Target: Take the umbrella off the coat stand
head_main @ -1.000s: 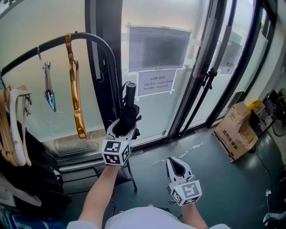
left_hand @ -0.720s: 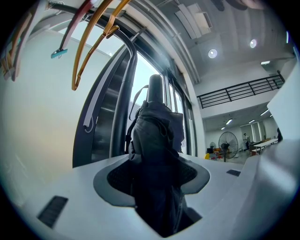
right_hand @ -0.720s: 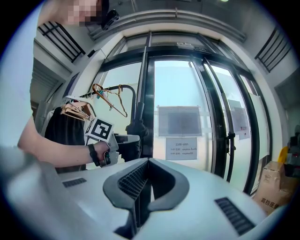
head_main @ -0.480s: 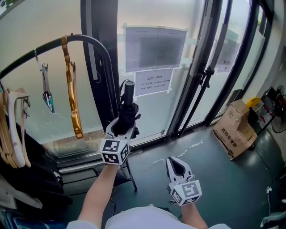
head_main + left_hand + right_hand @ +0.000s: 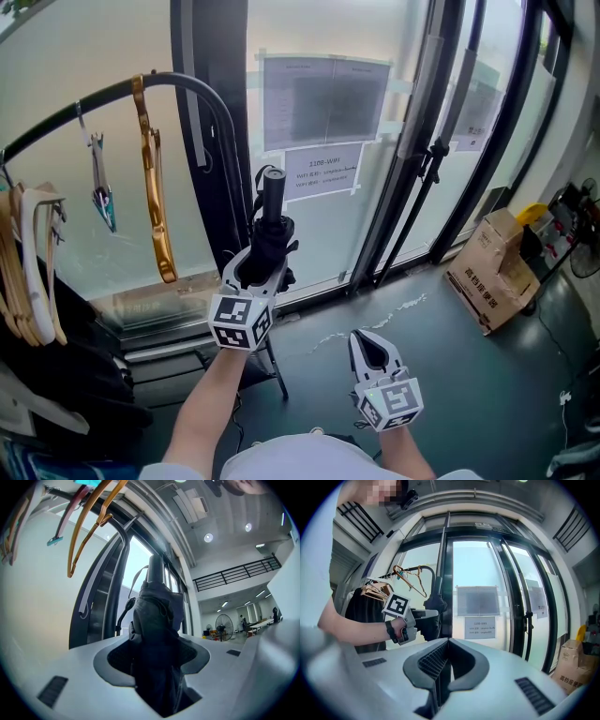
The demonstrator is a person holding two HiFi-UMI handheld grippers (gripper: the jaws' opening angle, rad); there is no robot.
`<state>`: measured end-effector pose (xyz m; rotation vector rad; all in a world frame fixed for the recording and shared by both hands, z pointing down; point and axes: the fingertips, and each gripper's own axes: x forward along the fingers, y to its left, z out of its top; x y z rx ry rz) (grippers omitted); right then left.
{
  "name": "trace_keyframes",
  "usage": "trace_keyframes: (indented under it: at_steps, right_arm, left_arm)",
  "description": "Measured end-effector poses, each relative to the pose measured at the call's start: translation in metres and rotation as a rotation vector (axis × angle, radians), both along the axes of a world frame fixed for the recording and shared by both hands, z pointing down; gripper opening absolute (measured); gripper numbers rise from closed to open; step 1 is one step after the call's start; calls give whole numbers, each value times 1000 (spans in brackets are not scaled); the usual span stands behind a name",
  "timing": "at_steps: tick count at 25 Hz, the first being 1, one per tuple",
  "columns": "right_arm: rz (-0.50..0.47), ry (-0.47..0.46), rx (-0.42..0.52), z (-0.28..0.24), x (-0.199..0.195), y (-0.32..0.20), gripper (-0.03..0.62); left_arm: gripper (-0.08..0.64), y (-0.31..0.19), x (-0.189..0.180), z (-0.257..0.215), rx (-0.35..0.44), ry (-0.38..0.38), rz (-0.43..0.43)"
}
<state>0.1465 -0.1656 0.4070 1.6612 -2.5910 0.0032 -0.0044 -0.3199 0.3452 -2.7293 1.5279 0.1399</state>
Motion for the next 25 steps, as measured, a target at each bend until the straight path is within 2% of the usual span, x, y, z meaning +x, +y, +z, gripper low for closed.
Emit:
trace_keyframes:
  at_steps: [12,25]
  right_arm:
    - [-30,-7,-11,5,-13,9,18]
    - [-36,5,-22,3,-17,18,18]
  left_arm:
    - [241,46,-5,-6,53,-31,27]
    - [241,97,-51,36,-15,-40,-44]
